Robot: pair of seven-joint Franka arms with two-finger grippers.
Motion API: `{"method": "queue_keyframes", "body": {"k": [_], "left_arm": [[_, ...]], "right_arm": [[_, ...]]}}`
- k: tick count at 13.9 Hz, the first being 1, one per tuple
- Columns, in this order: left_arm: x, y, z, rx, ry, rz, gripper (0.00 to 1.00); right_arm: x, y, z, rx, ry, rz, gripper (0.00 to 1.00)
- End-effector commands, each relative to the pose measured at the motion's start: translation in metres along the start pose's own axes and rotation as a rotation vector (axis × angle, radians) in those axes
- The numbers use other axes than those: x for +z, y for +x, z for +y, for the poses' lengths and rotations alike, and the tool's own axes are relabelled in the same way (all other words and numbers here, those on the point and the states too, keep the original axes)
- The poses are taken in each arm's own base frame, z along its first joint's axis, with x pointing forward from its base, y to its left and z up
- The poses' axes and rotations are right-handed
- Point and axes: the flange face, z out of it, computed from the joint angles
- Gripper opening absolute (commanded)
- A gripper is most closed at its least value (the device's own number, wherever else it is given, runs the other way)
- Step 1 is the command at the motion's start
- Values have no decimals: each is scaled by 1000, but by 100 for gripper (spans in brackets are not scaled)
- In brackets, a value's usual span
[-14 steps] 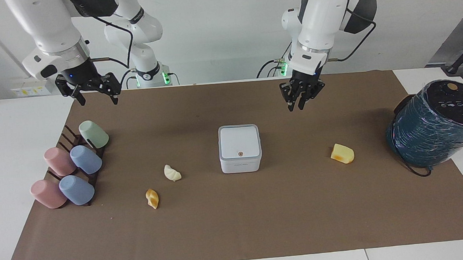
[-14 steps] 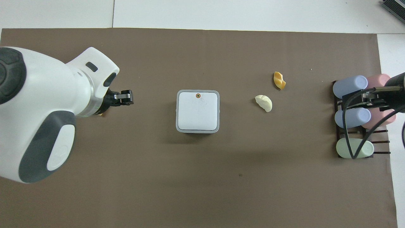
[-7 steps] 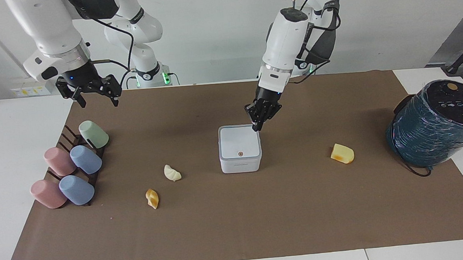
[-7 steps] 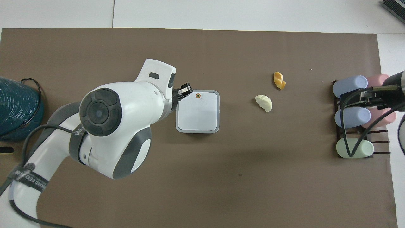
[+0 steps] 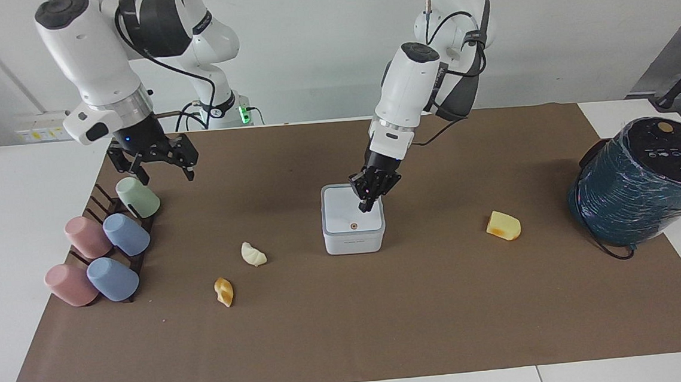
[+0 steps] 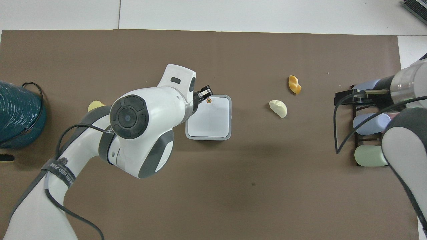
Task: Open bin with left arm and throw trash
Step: 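Lift the bin lid open with the left gripper while the right gripper reaches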
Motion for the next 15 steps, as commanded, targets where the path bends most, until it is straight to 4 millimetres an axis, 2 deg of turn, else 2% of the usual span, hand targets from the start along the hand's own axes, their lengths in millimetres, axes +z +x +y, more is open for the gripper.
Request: {"method": "queue_keyframes", "body": {"k": [1,3,5,7,9,11,12,13,14,15], "left_arm": [[26,-11,1,-7,-8,-13,13],[34,-19,0,3,-5,-20,13],[53,-22,-5,3,-7,-23,13],[69,-32,-6,14,6,-41,13],[80,-42,-6,30,19,-57,15],[68,-26,-2,21,17,-49,19],[53,-12,-2,11,44,-59,19],[24,15,0,-8,80,-68,19],[-3,42,0,-20,120,-89,18],[-32,69,-2,-31,152,-107,17]], "right_arm": [[58,13,-27,-47,24,24,100],[107,23,-39,-78,23,20,100],[146,29,-44,-131,23,39,100],[184,26,-45,-187,18,38,100],[212,19,-52,-228,16,50,100],[235,15,-58,-239,17,31,100],[245,12,-73,-262,21,29,100],[251,10,-77,-275,22,26,99],[255,10,-76,-304,21,22,76],[258,11,-72,-343,19,18,33]]}}
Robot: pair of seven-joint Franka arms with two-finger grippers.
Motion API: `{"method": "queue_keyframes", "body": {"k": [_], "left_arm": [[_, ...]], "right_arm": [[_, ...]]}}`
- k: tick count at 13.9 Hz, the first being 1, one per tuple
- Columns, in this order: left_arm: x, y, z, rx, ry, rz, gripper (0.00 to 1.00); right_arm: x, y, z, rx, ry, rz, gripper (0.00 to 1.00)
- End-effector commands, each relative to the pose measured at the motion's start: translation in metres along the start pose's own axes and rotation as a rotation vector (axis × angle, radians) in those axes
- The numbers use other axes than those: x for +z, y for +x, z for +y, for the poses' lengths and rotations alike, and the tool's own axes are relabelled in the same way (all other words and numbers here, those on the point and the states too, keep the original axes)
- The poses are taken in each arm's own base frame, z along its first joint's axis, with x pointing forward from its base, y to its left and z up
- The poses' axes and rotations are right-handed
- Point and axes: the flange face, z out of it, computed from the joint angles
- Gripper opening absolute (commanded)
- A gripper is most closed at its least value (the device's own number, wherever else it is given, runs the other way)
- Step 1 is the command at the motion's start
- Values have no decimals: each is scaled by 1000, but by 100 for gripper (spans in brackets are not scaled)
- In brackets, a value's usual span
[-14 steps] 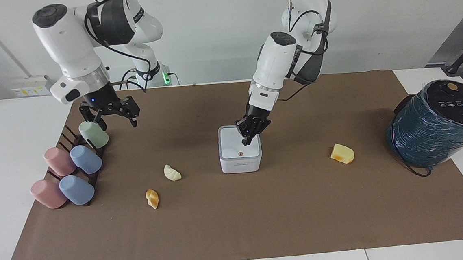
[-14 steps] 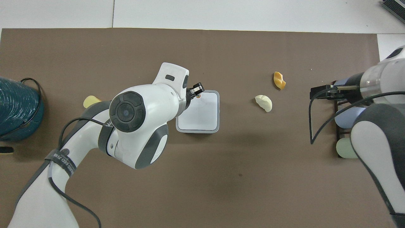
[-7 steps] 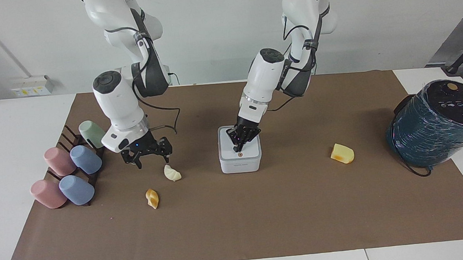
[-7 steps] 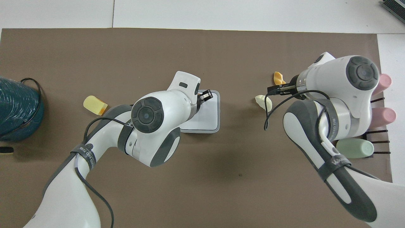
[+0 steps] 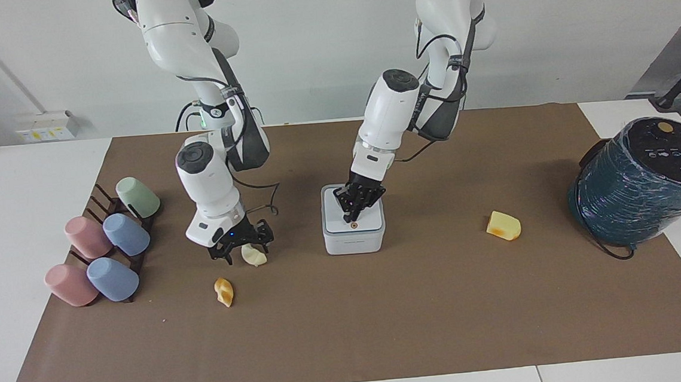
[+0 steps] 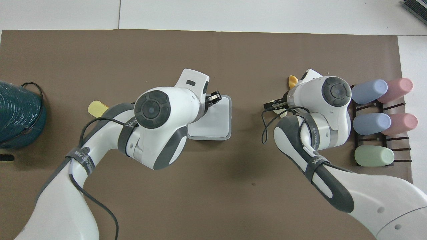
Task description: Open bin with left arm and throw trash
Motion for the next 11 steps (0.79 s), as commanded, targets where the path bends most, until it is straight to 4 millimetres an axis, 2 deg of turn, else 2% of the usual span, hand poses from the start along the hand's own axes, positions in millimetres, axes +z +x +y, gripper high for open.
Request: {"method": "queue_keyframes", "body": {"k": [1,2,4,5,6,7,9,10,11], "left_arm": [[-74,66,-16,-29,82,-43,16],[-88,80,-26,-35,105,-58,15],[-98,100,-48,-4,131,-68,15],[-100,110,-60,32,133,-69,15],[-101,121,-75,64,151,-61,15],[-100,130,-91,68,164,-61,16],[-95,136,-121,122,186,-78,21],[-93,136,-136,157,198,-83,26],[-88,137,-151,187,215,-78,36]], "right_arm": [[8,-3,10,-58,10,2,8],[7,-2,8,-31,12,2,0],[-3,7,-2,38,18,21,0],[-15,14,-3,42,22,19,0],[-28,18,-3,55,28,-2,0],[-50,24,-4,87,49,-10,0],[-88,35,-9,175,112,-12,0],[-106,38,-13,232,161,-12,0],[-120,41,-18,287,218,-12,0]]}}
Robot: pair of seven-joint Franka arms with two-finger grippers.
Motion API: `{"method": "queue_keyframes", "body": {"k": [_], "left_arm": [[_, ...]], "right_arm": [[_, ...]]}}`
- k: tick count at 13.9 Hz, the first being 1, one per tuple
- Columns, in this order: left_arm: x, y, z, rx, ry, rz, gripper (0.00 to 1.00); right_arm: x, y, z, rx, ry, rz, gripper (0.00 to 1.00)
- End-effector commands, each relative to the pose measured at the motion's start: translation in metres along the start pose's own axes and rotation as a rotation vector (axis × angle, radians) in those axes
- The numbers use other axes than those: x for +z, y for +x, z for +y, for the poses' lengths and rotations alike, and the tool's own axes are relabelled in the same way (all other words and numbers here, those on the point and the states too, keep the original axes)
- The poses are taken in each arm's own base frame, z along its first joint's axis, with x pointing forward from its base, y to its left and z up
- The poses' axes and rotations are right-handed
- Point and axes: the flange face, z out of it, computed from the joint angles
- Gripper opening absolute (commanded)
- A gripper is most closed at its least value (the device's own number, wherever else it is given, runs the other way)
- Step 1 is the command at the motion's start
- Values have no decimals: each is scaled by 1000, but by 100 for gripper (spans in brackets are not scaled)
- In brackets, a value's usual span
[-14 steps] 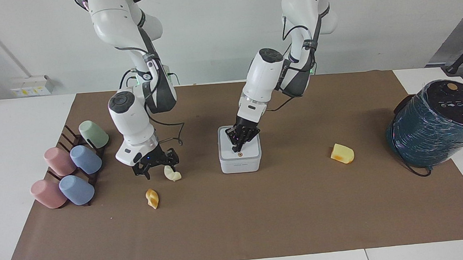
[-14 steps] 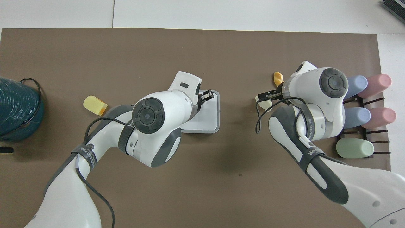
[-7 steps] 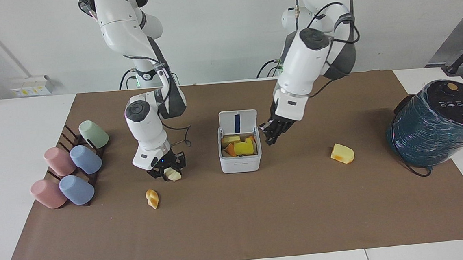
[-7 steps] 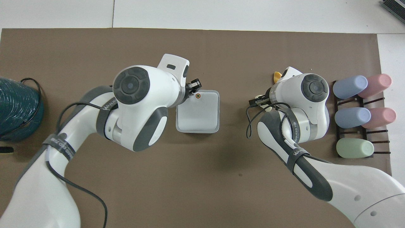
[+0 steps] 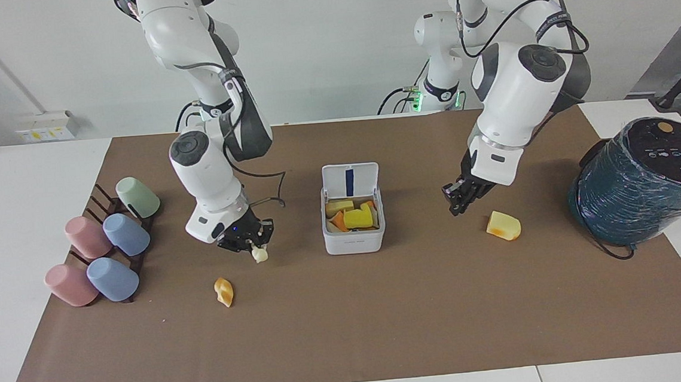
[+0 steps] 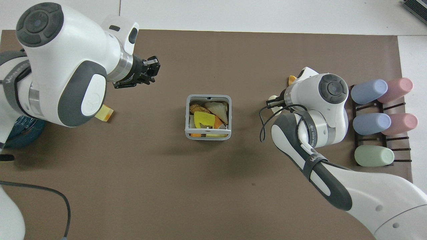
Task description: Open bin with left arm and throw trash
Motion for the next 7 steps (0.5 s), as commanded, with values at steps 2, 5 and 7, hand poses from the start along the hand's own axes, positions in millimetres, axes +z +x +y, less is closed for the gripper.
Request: {"method": "queue_keyframes", "body": {"k": [2,5,7], "left_arm": [[22,-17,-50,74,53,21,60],[38,-23,-87,159,69,26,90],[49,-24,-113,194,75,36,97]], "right_arm": [[-38,3,-25,196,191,-8,0],[-35,-2,-72,292,270,5,0],[-29,-12,-114,337,283,13,0]]}}
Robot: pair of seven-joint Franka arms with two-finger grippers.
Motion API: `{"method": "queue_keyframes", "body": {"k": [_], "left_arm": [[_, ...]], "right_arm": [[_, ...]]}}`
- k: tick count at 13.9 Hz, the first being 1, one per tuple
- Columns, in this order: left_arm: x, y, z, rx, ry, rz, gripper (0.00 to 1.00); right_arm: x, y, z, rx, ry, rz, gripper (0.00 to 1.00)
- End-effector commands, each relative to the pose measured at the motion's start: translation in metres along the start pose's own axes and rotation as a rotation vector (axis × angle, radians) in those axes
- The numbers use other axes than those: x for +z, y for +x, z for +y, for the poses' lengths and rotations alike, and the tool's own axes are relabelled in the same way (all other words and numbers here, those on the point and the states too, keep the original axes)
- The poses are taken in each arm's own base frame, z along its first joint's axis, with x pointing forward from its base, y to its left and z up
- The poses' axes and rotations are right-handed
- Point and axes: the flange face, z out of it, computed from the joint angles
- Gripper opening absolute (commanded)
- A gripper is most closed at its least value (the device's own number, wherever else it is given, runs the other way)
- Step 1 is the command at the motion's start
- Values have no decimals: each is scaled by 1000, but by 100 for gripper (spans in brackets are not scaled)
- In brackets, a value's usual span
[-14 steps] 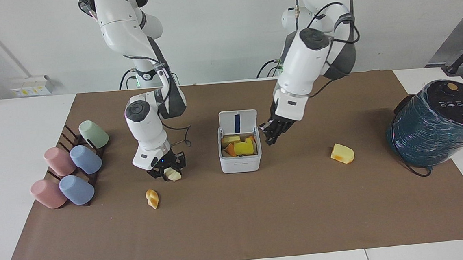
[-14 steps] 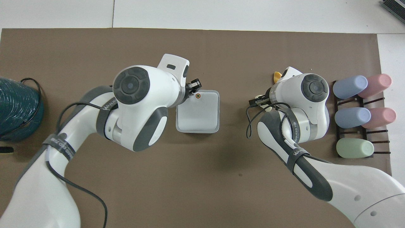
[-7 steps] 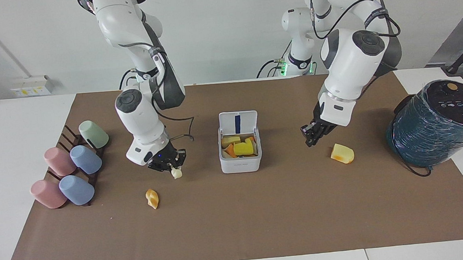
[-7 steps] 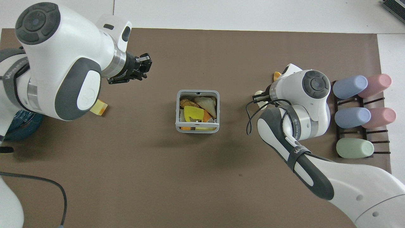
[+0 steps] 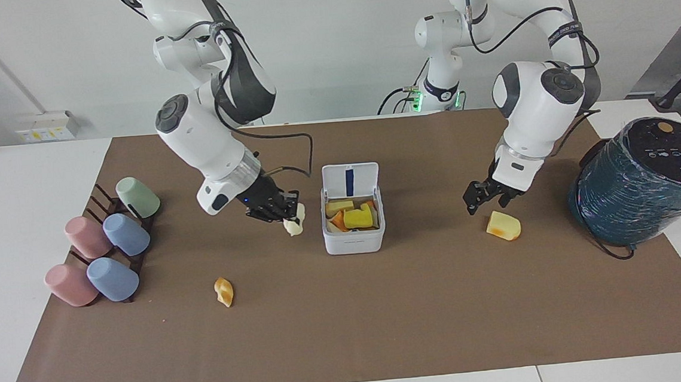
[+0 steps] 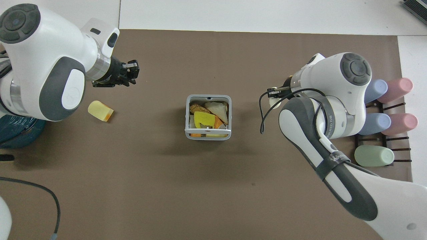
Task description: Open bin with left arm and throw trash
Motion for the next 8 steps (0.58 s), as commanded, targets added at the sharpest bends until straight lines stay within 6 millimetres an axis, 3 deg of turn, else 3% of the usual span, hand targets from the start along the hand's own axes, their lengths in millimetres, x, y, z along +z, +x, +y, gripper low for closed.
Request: {"method": "queue_keyframes", "body": {"k": [1,4,5,8], "left_arm": [[10,-22,-33,67,26,38,100],[35,-29,-57,100,30,60,100],[44,-27,-59,97,26,66,100],[62,-21,-66,97,20,76,100]], "right_arm": [[21,-23,-40,73,39,17,0],[48,-48,-60,78,34,-1,0],[57,-54,-55,80,23,-6,8],[79,-70,-56,67,14,2,48]]}}
